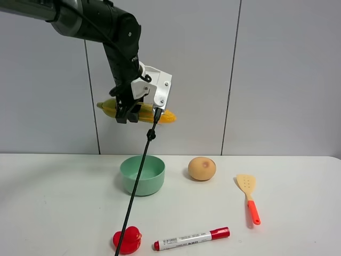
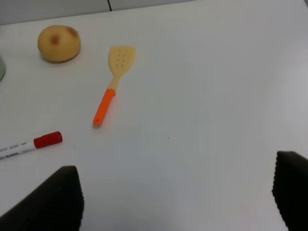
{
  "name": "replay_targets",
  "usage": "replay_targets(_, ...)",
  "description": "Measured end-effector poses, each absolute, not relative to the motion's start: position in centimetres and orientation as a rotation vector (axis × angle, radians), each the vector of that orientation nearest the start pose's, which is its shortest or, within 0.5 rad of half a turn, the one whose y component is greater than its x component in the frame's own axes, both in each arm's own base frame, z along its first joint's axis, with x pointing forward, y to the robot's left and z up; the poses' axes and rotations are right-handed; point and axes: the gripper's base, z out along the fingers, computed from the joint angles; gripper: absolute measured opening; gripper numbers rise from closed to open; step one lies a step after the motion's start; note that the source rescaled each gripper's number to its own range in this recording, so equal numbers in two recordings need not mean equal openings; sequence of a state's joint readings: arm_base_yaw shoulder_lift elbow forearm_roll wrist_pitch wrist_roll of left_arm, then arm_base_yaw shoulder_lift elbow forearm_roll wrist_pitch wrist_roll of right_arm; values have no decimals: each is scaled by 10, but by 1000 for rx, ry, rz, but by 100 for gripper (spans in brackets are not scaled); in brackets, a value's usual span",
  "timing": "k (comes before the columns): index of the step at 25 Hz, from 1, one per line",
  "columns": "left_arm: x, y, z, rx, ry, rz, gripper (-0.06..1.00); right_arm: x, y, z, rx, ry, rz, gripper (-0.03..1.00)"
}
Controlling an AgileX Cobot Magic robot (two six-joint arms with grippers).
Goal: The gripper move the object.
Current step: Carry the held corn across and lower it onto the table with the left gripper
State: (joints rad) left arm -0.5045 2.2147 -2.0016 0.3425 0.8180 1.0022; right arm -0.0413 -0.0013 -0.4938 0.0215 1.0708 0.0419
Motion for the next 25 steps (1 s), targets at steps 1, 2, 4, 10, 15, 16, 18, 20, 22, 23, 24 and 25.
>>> replay_targets(1, 454, -225, 243, 1865, 1721, 621, 0, -5, 2, 275, 85, 2058, 26, 100)
replay_targets(2, 455, -225, 240, 1859, 1718, 625, 0, -5, 2, 275, 85, 2058, 26, 100)
replay_targets(4, 455, -226, 236, 1849, 1713, 605, 0, -5, 2, 275, 85, 2058, 26, 100)
replay_targets(10, 453, -231, 233, 1870, 1673, 535, 0, -5, 2, 275, 85, 2058, 26, 100)
replay_targets(15, 457, -228, 217, 1843, 1615, 595, 0, -5, 2, 275, 85, 2058, 26, 100)
replay_targets(16, 458, -227, 214, 1836, 1605, 596, 0, -5, 2, 275, 85, 2058, 26, 100)
replay_targets(18, 459, -225, 208, 1823, 1574, 600, 0, -5, 2, 275, 85, 2058, 26, 100)
replay_targets(20, 460, -226, 206, 1808, 1554, 605, 0, -5, 2, 275, 85, 2058, 26, 100)
replay_targets(22, 460, -226, 204, 1782, 1556, 600, 0, -5, 2, 275, 85, 2058, 26, 100)
replay_targets(23, 462, -224, 202, 1770, 1568, 597, 0, -5, 2, 275, 85, 2058, 26, 100)
replay_targets(24, 463, -224, 200, 1754, 1575, 590, 0, -5, 2, 275, 85, 2058, 26, 100)
replay_targets(25, 464, -223, 196, 1752, 1584, 586, 0, -5, 2, 275, 85, 2058, 26, 100)
